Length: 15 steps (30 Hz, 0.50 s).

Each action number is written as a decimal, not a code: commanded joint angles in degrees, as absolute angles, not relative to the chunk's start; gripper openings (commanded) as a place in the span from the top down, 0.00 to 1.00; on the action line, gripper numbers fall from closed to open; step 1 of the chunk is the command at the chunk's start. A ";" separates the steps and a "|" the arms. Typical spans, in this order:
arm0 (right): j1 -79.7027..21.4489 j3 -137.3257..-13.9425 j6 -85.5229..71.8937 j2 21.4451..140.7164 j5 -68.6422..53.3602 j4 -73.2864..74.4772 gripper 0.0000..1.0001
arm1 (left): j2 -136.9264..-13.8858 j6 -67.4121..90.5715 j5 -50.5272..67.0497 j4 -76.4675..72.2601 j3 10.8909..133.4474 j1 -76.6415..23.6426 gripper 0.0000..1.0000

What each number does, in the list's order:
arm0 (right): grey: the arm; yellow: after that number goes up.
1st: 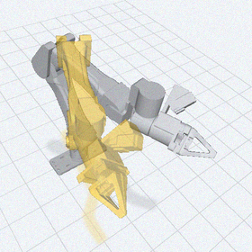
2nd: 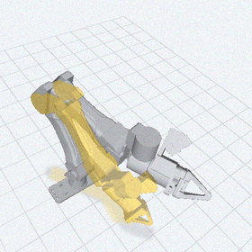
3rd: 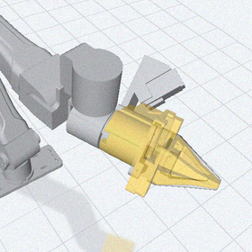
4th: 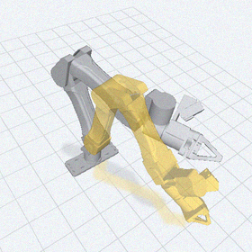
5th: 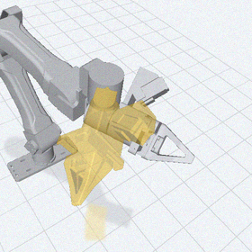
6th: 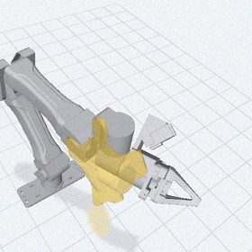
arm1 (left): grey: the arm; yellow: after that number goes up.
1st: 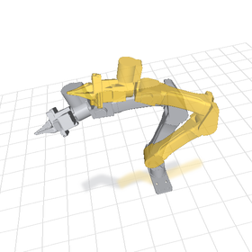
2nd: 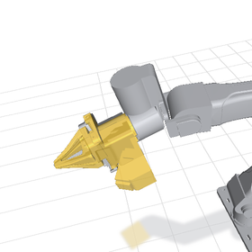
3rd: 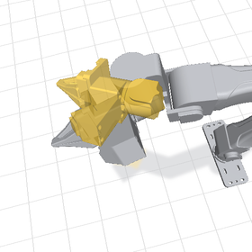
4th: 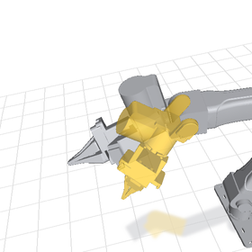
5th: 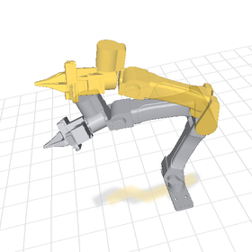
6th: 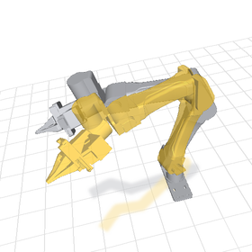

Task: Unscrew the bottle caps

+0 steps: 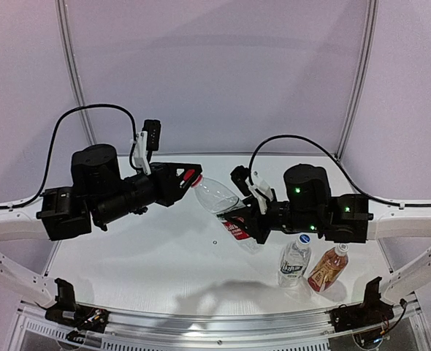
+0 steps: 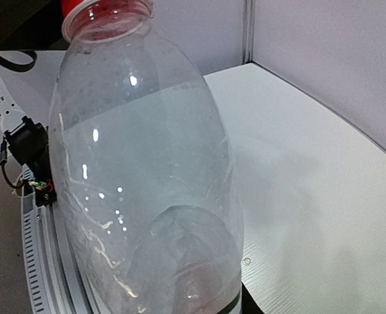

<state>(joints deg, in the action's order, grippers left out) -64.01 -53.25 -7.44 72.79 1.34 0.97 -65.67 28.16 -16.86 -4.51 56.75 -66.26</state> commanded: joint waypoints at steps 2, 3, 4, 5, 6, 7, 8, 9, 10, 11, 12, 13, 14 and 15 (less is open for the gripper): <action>-62.67 -55.39 -12.24 74.71 12.91 -2.51 0.88 | -68.15 33.38 -21.75 -1.27 57.57 -63.82 0.94; -62.67 -55.37 -11.63 74.97 11.35 -2.90 0.88 | -68.39 32.97 -21.04 -2.33 57.57 -63.50 0.94; -62.67 -55.32 -10.85 75.37 8.88 -3.21 0.88 | -68.50 32.65 -20.35 -2.71 57.65 -63.09 0.93; -62.71 -55.32 -9.98 75.68 5.82 -3.32 0.87 | -68.55 32.45 -19.63 -3.17 57.73 -62.71 0.92; -62.67 -55.29 -9.03 76.05 2.64 -3.41 0.87 | -68.55 32.37 -18.77 -3.66 57.81 -62.08 0.91; -62.67 -55.22 -8.20 76.37 -1.04 -3.43 0.86 | -68.60 32.35 -17.65 -4.08 57.83 -61.46 0.90; -62.71 -55.15 -7.45 76.67 -4.33 -3.43 0.86 | -68.68 32.41 -16.27 -4.62 57.91 -60.57 0.90; -62.67 -54.99 -6.92 76.86 -6.73 -3.49 0.85 | -68.86 32.62 -14.74 -5.03 58.04 -59.88 0.89; -62.68 -54.83 -6.52 76.93 -8.09 -3.66 0.85 | -69.09 32.95 -13.26 -5.35 58.26 -59.08 0.89; -62.71 -54.70 -6.39 76.95 -8.42 -3.95 0.85 | -69.64 33.18 -11.58 -5.62 58.58 -58.48 0.89; -62.67 -54.53 -6.15 76.84 -8.07 -4.19 0.85 | -70.24 33.24 -10.24 -5.56 59.07 -58.14 0.89; -62.72 -54.42 -5.95 76.75 -7.45 -4.24 0.85 | -70.69 33.38 -9.31 -5.29 59.83 -57.97 0.88; -62.68 -54.59 -5.74 76.71 -6.81 -4.17 0.84 | -71.46 33.56 -8.37 -5.06 60.16 -57.99 0.87; -62.67 -54.74 -5.47 76.54 -6.09 -4.01 0.84 | -71.83 33.84 -7.56 -4.87 60.63 -58.01 0.86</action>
